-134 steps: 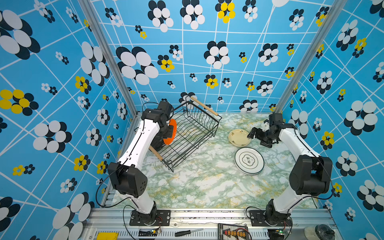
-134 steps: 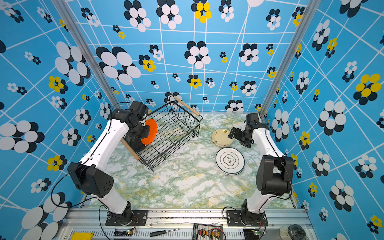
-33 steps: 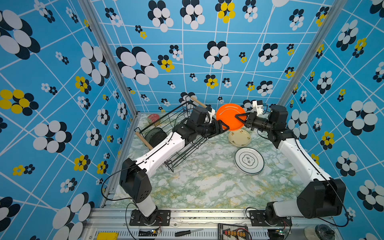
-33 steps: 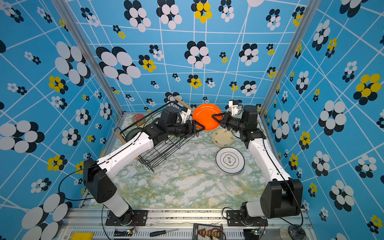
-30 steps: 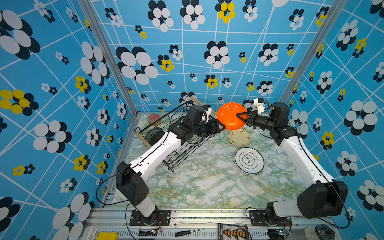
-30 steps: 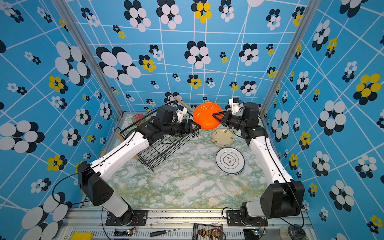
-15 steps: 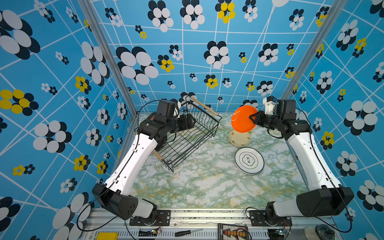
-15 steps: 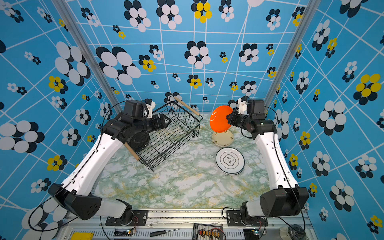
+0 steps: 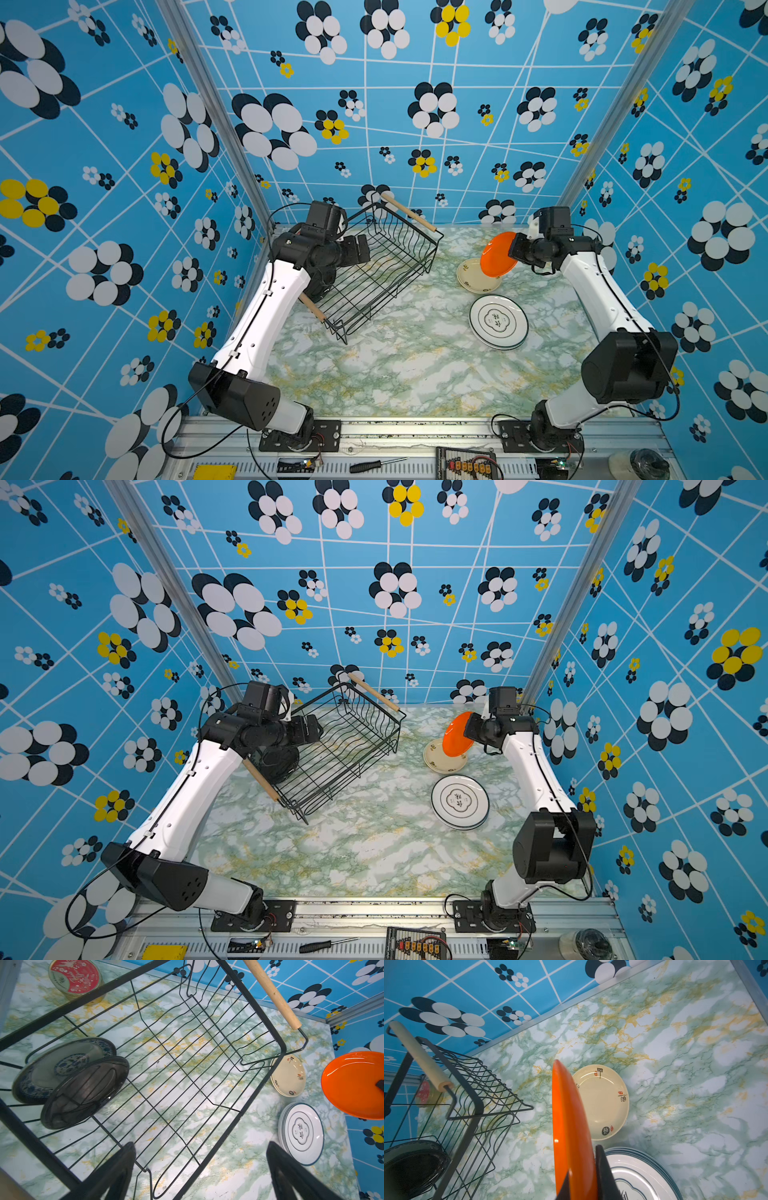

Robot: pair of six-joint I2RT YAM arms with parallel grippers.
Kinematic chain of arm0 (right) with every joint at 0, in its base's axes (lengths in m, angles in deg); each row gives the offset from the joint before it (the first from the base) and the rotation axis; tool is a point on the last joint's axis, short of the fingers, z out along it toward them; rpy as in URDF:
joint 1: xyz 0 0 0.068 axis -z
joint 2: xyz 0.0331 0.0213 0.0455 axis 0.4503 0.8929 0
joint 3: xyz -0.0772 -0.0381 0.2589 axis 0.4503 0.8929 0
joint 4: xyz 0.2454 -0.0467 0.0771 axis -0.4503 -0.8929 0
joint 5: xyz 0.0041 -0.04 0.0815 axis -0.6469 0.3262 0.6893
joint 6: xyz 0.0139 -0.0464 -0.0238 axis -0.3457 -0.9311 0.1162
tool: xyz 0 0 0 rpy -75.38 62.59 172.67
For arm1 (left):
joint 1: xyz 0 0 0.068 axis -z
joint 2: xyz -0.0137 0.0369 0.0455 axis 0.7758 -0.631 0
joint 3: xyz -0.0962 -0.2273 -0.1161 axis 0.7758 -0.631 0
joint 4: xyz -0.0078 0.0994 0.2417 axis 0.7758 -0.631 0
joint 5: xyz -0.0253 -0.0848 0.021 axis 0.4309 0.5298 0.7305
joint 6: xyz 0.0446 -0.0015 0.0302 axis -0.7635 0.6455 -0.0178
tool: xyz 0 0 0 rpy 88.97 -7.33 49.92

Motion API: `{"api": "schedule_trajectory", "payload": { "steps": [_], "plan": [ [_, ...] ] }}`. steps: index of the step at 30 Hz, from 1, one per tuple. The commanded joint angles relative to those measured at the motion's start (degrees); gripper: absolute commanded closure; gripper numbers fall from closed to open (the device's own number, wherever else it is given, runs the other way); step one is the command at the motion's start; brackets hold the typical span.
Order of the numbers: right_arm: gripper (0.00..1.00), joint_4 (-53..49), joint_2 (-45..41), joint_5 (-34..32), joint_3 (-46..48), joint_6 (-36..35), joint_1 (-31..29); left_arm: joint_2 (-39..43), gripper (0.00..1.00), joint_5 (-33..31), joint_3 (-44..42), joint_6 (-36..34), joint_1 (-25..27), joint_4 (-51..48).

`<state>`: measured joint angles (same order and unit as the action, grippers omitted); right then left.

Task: Unload the plates from the dish rack
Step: 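Carry the orange plate down with the right gripper while the left gripper withdraws, then lower the orange plate onto the cream plates and open the right gripper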

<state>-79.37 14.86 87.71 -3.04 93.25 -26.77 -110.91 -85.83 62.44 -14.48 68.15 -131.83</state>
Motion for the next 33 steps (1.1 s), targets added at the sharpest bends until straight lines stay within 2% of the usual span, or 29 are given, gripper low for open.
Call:
{"api": "schedule_trajectory", "payload": {
  "steps": [1,8,10,12,16,20,23,33],
  "plan": [
    [1.00,4.43,3.04,0.95,0.78,0.20,0.50,-0.61,0.01,-3.89,-0.40,-2.66,-0.68,-1.59],
    [1.00,6.01,11.42,1.05,-2.10,1.14,0.90,-1.21,0.01,-9.57,-0.05,0.93,-0.93,-1.28],
    [1.00,6.33,13.11,0.85,-2.80,1.34,0.94,-1.14,0.01,-9.47,-0.41,1.47,-0.93,-0.70],
    [1.00,6.33,14.73,0.38,-3.53,1.33,0.91,-1.38,0.01,-7.86,-0.48,0.44,-0.99,-0.28],
    [1.00,6.26,17.11,0.41,-4.40,1.22,0.93,-1.09,0.01,-8.76,-0.99,-1.06,-0.89,0.71],
    [1.00,6.40,18.22,0.23,-4.35,0.98,0.89,2.97,0.01,-7.84,-5.93,-3.96,-0.94,6.82],
    [1.00,6.50,19.09,0.50,-4.41,0.83,0.89,5.83,0.01,-9.97,-8.90,-3.96,-1.13,9.66],
    [0.96,5.14,21.47,3.07,-5.35,0.85,0.89,3.44,0.01,-14.40,-6.93,-5.45,-1.62,4.89]
  ]
}}
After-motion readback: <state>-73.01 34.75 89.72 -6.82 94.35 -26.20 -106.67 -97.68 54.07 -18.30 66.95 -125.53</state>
